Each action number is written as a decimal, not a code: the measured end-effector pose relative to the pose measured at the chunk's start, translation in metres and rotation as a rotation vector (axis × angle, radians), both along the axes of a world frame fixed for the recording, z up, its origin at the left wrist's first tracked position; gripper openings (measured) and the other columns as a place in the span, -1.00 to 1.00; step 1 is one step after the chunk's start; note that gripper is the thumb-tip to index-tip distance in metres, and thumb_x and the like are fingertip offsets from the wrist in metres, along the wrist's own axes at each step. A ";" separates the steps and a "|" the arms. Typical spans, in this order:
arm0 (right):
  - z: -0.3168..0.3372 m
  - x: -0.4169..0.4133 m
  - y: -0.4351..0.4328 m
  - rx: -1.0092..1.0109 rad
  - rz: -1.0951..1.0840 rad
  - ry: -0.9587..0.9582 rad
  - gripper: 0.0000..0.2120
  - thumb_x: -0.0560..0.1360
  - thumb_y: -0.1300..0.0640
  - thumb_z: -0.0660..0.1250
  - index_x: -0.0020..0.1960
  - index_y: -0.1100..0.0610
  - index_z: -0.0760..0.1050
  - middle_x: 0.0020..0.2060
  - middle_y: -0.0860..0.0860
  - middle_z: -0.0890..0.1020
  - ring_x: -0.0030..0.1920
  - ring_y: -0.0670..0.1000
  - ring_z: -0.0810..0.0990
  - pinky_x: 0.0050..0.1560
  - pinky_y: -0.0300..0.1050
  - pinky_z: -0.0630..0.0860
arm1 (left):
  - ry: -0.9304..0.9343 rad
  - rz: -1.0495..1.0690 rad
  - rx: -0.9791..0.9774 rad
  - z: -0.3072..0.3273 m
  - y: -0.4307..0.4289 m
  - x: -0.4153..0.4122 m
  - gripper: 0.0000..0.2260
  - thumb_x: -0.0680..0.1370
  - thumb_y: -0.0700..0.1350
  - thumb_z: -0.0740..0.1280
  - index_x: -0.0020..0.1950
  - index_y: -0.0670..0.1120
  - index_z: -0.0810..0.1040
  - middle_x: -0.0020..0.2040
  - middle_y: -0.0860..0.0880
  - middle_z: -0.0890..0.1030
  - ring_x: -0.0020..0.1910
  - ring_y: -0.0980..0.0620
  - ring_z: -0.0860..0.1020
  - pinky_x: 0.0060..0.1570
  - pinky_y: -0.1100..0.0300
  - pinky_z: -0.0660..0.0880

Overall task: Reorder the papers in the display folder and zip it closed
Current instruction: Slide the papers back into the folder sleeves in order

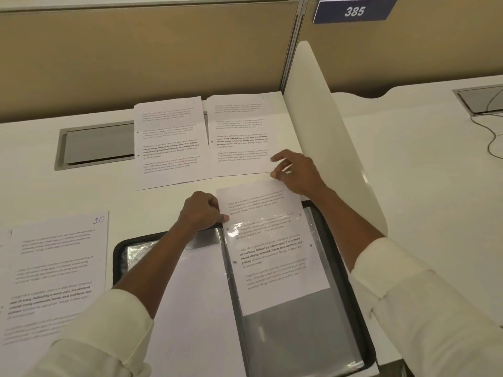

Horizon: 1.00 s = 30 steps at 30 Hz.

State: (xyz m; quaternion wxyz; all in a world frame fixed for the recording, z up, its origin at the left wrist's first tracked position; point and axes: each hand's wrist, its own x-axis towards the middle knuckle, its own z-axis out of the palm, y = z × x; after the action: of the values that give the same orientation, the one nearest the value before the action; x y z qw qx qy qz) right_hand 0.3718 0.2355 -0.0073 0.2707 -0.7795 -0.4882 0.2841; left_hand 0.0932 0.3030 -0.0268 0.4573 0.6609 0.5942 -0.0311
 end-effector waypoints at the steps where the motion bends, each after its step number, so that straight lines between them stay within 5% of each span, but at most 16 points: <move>1: 0.004 0.000 0.005 -0.042 0.095 -0.049 -0.73 0.51 0.13 0.55 0.19 0.01 0.63 -0.17 -0.11 0.71 -0.12 -0.10 0.66 0.00 -0.08 0.58 | -0.001 -0.005 0.007 0.000 -0.001 0.000 -0.72 0.35 -0.15 0.72 -0.09 -0.13 0.67 -0.13 -0.02 0.74 -0.06 -0.04 0.70 0.04 0.03 0.64; 10: 0.014 -0.022 0.025 -0.224 0.462 -0.268 -0.78 0.51 0.30 0.46 0.05 0.02 0.72 -0.18 -0.17 0.57 -0.10 -0.05 0.60 -0.09 -0.11 0.50 | -0.059 0.095 0.100 -0.007 -0.025 -0.006 -0.55 0.35 -0.05 0.71 0.07 -0.05 0.54 -0.07 0.02 0.69 -0.01 -0.02 0.67 0.08 -0.02 0.62; 17: 0.004 -0.018 0.015 -0.292 0.536 -0.226 -0.81 0.49 0.31 0.49 0.02 0.07 0.70 -0.20 -0.12 0.62 -0.17 -0.15 0.57 -0.06 -0.10 0.52 | -0.009 -0.071 0.507 -0.003 -0.084 -0.024 -0.52 0.48 0.08 0.58 0.27 -0.07 0.51 0.31 -0.02 0.44 0.24 -0.07 0.51 0.00 -0.03 0.59; 22: 0.005 -0.014 0.009 -0.427 0.599 -0.217 -0.82 0.51 0.30 0.49 0.08 0.12 0.69 -0.09 -0.04 0.67 -0.04 0.00 0.63 0.10 -0.02 0.58 | 0.001 -0.167 0.500 -0.014 -0.126 -0.041 -0.56 0.49 0.11 0.59 0.25 0.00 0.53 0.57 -0.07 0.31 0.55 -0.13 0.32 0.42 -0.14 0.46; 26: 0.003 -0.022 0.006 -0.416 0.573 -0.192 -0.80 0.47 0.06 0.59 0.05 0.01 0.64 -0.09 -0.08 0.65 -0.08 -0.05 0.60 0.02 -0.06 0.53 | 0.037 -0.175 0.477 -0.014 -0.141 -0.040 -0.39 0.58 0.18 0.48 0.54 -0.03 0.41 0.73 -0.07 0.07 0.70 -0.15 0.12 0.55 -0.18 0.36; 30: 0.003 -0.036 0.006 -0.421 0.601 -0.260 -0.55 0.32 -0.26 0.63 0.05 -0.08 0.55 -0.07 -0.15 0.58 -0.07 -0.09 0.57 -0.01 -0.06 0.51 | 0.030 -0.189 0.491 -0.016 -0.155 -0.042 -0.18 0.56 0.32 0.41 0.70 0.03 0.19 0.75 -0.04 -0.12 0.73 -0.10 -0.05 0.55 -0.18 0.29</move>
State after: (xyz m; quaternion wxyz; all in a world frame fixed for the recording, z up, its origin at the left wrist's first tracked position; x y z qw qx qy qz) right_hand 0.3357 0.2419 -0.0042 -0.0546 -0.6696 -0.6561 0.3436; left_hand 0.0515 0.1484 -0.0425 0.2697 0.8041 0.5262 0.0616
